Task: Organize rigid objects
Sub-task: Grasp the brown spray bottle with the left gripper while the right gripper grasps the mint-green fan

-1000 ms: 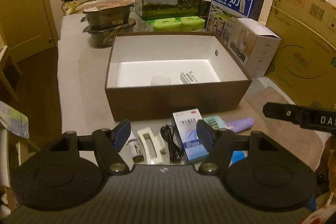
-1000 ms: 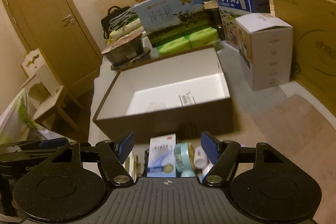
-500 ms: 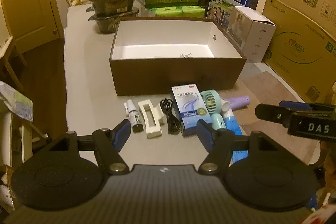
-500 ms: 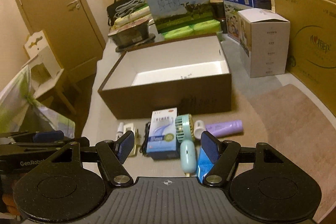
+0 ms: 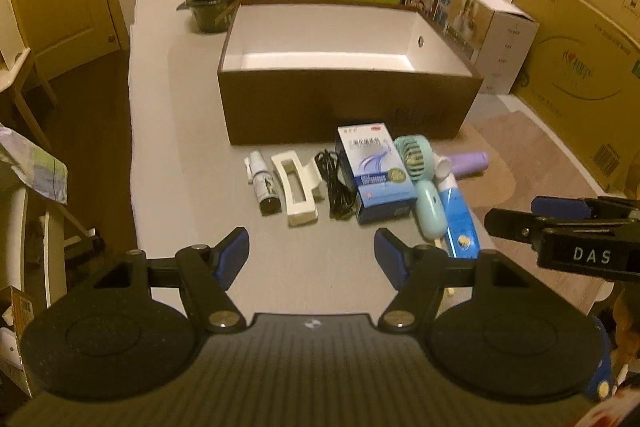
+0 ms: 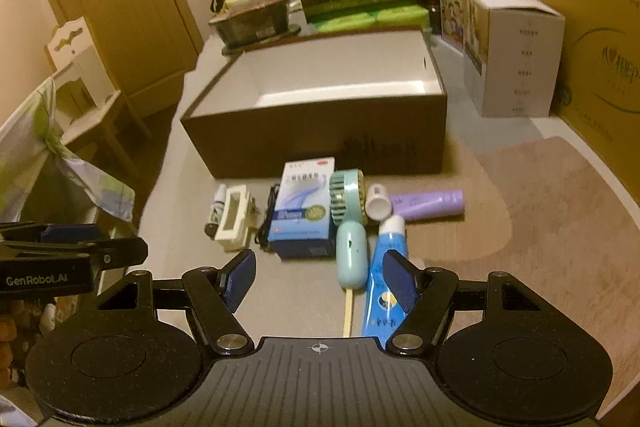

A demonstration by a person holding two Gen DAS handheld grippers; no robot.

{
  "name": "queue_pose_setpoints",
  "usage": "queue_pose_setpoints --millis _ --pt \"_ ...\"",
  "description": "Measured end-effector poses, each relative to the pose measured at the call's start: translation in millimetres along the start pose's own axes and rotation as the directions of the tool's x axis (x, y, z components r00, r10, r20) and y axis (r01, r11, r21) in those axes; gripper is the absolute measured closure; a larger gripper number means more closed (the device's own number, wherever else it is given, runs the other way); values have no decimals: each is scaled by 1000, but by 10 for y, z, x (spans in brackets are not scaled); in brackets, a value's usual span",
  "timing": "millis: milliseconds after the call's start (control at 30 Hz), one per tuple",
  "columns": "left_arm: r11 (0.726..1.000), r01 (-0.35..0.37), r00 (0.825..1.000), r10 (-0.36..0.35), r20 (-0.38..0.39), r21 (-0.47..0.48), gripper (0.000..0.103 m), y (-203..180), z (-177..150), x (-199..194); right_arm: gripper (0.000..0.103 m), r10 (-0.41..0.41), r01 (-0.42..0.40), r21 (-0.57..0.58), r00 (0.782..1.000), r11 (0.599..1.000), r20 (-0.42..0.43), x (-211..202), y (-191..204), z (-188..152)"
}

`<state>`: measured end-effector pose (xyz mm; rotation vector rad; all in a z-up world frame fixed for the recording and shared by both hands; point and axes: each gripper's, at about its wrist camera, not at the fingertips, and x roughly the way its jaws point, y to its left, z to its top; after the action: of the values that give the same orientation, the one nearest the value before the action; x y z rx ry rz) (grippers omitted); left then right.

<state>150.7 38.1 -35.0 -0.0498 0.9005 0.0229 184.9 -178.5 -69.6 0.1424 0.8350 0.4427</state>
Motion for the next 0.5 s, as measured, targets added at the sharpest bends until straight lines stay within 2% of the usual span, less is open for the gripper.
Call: queue_pose_setpoints --millis 500 --pt "1000 8 999 -9 -50 -28 36 82 -85 298 33 -9 10 28 999 1000 -38 206 -119 -101"
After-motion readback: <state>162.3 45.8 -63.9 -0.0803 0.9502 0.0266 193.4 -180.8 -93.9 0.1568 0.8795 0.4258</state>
